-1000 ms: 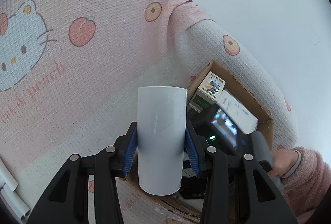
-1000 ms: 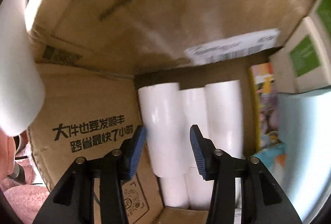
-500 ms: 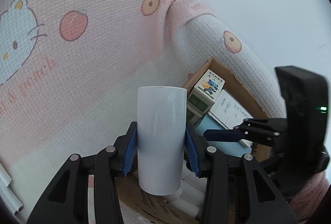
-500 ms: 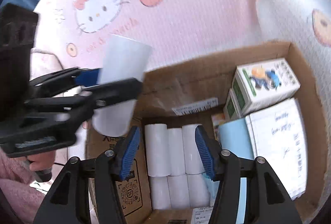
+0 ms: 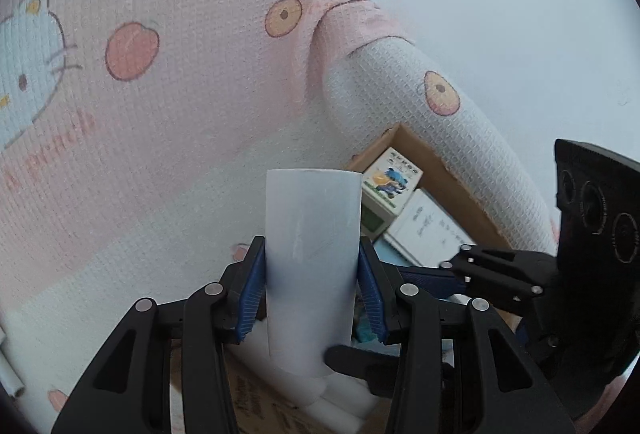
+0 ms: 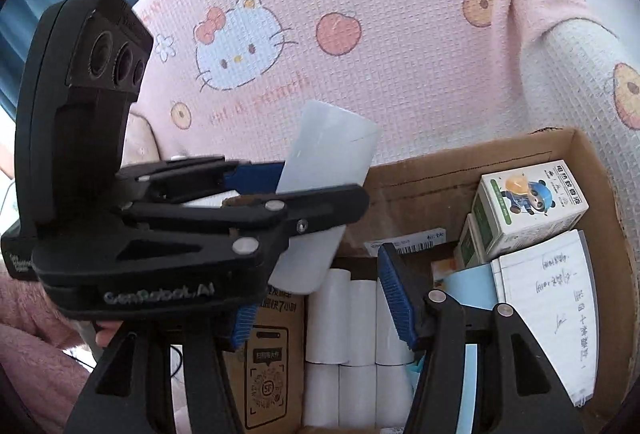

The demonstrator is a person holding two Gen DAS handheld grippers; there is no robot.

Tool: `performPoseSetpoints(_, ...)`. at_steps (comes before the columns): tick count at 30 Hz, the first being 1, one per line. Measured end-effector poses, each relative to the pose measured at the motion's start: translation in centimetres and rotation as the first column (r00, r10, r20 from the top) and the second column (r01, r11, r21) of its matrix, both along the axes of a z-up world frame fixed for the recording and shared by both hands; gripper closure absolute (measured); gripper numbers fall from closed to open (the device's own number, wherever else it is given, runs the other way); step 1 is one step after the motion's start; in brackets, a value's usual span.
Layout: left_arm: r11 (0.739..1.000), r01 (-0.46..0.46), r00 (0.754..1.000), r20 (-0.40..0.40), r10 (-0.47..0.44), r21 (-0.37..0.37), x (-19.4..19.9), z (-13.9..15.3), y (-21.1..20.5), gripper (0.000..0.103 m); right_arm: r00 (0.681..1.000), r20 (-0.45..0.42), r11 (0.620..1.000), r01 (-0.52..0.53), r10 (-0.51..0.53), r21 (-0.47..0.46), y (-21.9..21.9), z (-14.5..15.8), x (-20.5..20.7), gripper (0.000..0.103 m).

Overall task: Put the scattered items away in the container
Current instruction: 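Open the right gripper to release its tube while the left gripper lowers its tube into the box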

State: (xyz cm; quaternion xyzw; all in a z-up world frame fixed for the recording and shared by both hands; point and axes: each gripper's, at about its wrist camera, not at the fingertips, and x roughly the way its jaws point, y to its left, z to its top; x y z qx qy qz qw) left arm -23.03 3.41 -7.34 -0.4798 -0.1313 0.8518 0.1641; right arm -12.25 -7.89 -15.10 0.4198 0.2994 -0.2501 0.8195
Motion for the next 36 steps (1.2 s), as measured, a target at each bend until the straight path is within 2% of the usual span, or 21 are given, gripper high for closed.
performPoseSetpoints(9,0.996,0.010,0.999,0.030,-0.013,0.091,0.3,-0.6,1.3,0.056,0.998,0.029,0.998,0.055,-0.056,0.033,-0.4,-0.7,-0.8,0.050)
performPoseSetpoints(10,0.996,0.016,0.999,0.026,-0.019,0.092,0.4,-0.6,1.5,0.056,0.998,0.032,0.998,0.053,-0.054,0.039,-0.4,-0.8,-0.8,0.055)
performPoseSetpoints(11,0.996,0.020,1.000,0.021,-0.021,0.083,0.5,-0.6,1.7,0.055,0.998,0.023,0.998,0.058,-0.059,0.039,-0.3,-0.9,-0.8,0.058)
performPoseSetpoints(16,0.998,0.027,1.000,-0.006,-0.026,0.056,0.8,-0.5,2.1,0.055,0.998,0.011,0.998,0.065,-0.065,0.026,-0.1,-0.8,-0.7,0.060)
performPoseSetpoints(22,0.998,0.032,0.996,-0.083,-0.036,-0.056,1.2,0.3,2.3,0.046,0.998,-0.003,0.997,0.065,-0.065,0.028,0.1,-0.7,-0.6,0.062)
performPoseSetpoints(25,0.995,0.055,0.995,-0.081,-0.061,-0.080,1.1,0.2,2.2,0.045,0.998,-0.024,0.997,0.063,-0.063,0.039,0.1,-1.2,-0.2,0.062)
performPoseSetpoints(29,0.991,0.094,0.993,-0.057,-0.099,-0.093,1.2,-0.2,2.0,0.045,0.996,-0.059,0.995,0.065,-0.060,0.079,0.1,-2.3,0.4,0.062)
performPoseSetpoints(34,0.987,0.061,0.990,-0.114,-0.078,-0.145,1.2,0.8,0.6,0.045,0.983,-0.155,0.981,0.119,-0.095,0.153,0.0,-4.6,0.1,0.062)
performPoseSetpoints(36,0.987,0.052,0.992,-0.110,-0.069,-0.150,1.0,0.8,0.0,0.045,0.975,-0.193,0.968,0.148,-0.109,0.202,-0.2,-5.8,0.1,0.062)
